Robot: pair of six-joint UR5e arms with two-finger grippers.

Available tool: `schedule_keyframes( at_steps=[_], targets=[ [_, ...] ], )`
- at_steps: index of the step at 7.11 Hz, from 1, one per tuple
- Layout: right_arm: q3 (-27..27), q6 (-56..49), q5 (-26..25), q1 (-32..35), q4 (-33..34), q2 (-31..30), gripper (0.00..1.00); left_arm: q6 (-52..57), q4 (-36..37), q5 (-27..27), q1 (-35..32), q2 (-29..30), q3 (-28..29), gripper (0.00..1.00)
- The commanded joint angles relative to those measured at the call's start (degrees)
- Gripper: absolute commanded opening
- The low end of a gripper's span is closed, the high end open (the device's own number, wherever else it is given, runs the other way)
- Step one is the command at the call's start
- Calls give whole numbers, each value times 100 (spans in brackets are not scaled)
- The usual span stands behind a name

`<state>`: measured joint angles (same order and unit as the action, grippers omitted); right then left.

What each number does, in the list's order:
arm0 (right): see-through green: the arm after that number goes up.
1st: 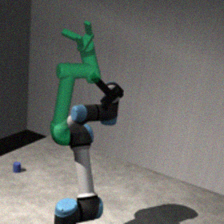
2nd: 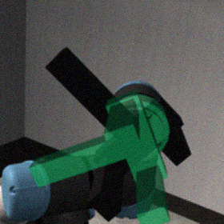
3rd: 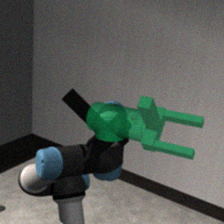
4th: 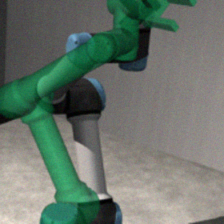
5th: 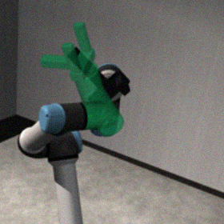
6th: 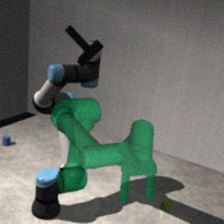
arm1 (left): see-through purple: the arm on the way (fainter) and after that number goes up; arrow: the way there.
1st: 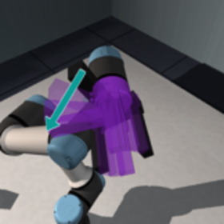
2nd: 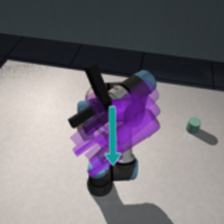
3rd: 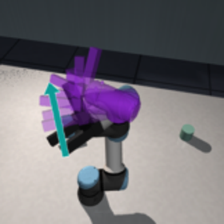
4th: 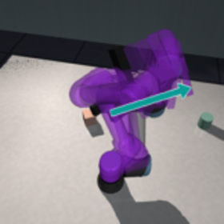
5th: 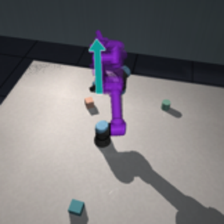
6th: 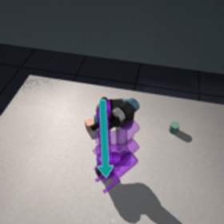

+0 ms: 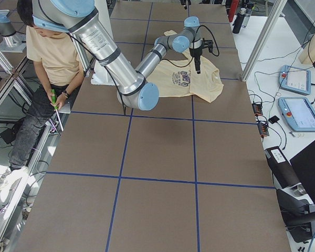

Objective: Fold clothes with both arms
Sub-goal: 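Lay the sleeve across the chest below the collar and open the right gripper, then withdraw the right arm while the left gripper moves to the other sleeve cuff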

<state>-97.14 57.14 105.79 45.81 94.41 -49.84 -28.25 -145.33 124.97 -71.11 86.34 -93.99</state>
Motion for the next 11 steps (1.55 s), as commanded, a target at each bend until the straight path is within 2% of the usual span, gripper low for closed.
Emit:
schedule_keyframes(
  at_steps=[1, 2, 4, 5, 6, 7, 8, 11],
  targets=[
    [-1750, -1645, 668, 803, 395, -1871, 100, -1021, -713, -691, 710, -414, 4, 100],
    [-1930, -2454, 984, 1286, 386, -2472, 100, -1225, -724, -902, 1000, -477, 4, 100],
    [-1784, -3722, 1888, 2270, -558, -3562, 100, -1821, -838, -1463, 1685, -573, 4, 99],
    [-1643, -4067, 2206, 2588, -920, -3881, 100, -2059, -839, -1666, 1914, -574, 30, 90],
    [-1598, -4148, 2279, 2696, -1011, -3954, 100, -2062, -847, -1721, 2012, -565, 204, 83],
    [-1589, -4141, 2279, 2697, -1012, -3946, 100, -2062, -856, -1817, 2161, -574, 267, 82],
    [-1589, -4140, 2271, 2697, -1021, -3945, 100, -2070, -865, -1827, 2259, -574, 337, 75],
    [-1589, -4149, 2262, 2697, -1038, -3945, 100, -2070, -856, -1827, 2409, -644, 426, 72]
  ],
)
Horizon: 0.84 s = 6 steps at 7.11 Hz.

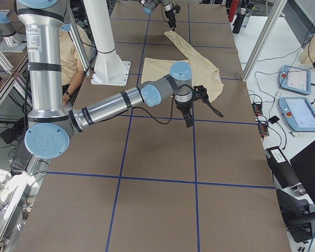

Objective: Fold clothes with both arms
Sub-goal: 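Withdraw the right arm while the left gripper moves to the other sleeve cuff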

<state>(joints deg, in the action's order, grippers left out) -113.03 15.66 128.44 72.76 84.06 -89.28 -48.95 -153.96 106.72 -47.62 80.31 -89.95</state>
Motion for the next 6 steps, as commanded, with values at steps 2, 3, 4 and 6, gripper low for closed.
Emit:
schedule_keyframes(
  at_steps=[2, 3, 4, 6],
  targets=[
    [0, -11, -3, 2, -12, -10, 100, -1, -20, -2, 139, -103, 21, 69],
    [0, -11, -11, 2, -12, -19, 100, -1, -20, -2, 165, -112, 38, 64],
    [-8, -11, -12, 2, -12, -19, 100, -1, -20, -2, 183, -112, 82, 61],
    [-8, -11, -12, 2, -21, -10, 100, -1, -29, -2, 192, -112, 109, 56]
  ],
)
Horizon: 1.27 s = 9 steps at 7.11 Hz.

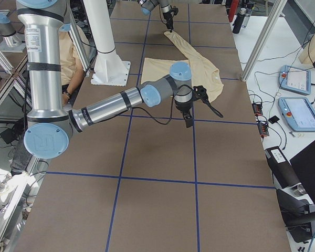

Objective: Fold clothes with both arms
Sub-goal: 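Grasp the sleeve cuff nearest the left gripper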

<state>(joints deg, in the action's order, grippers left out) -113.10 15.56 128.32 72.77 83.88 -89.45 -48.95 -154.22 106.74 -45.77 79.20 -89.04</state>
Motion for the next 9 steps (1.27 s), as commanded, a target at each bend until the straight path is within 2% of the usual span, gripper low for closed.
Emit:
schedule_keyframes(
  at_steps=[1, 3, 5, 7, 8, 9],
  targets=[
    [7, 0, 8, 0, -3, 15, 100, 0, -3, -4, 6, -1, 18, 53],
    [7, 0, 0, 0, -3, 24, 100, 0, -12, -4, 6, -1, 18, 30],
    [7, 0, 8, 0, -3, 33, 100, 0, -12, 5, -2, -1, 1, 0],
    [7, 9, 8, 0, 6, 33, 100, 52, -3, 92, -37, -1, -165, 0],
    [7, 9, 8, -9, -3, 33, 100, 53, 136, 397, -99, -18, -471, 0],
    [7, 9, 8, 0, -3, 24, 100, 61, 573, 714, -221, 34, -805, 0]
  ],
)
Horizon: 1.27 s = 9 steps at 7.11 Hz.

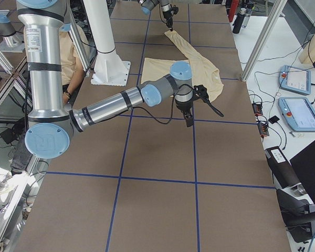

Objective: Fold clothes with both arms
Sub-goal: 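Grasp the sleeve cuff nearest the left gripper, then carry the sleeve with the left gripper across the chest over the folded sleeve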

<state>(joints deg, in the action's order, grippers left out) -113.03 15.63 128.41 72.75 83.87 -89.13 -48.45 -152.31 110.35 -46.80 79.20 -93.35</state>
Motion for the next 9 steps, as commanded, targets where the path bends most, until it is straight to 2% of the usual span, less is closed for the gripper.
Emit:
schedule_keyframes(
  at_steps=[1, 2, 3, 5, 6, 9],
  targets=[
    [0, 10, 0, 3, 7, -7, 100, 11, 1161, 373, -275, 121, -829, 0],
    [0, 10, 0, 3, -2, -16, 100, 11, 2317, 400, -277, 418, -1521, 0],
    [0, 10, 0, 3, 7, -16, 100, 11, 3739, 391, -277, 1265, -1902, 0],
    [0, 45, 0, 3, 7, -25, 100, -7, 5818, 391, -259, 3329, -1749, 0],
    [0, 62, -9, 3, 7, -34, 100, -94, 6253, 417, -224, 4078, -1418, 0],
    [18, 80, -9, -6, 7, -34, 100, -1094, 6179, 426, 65, 6075, 347, 0]
  ],
)
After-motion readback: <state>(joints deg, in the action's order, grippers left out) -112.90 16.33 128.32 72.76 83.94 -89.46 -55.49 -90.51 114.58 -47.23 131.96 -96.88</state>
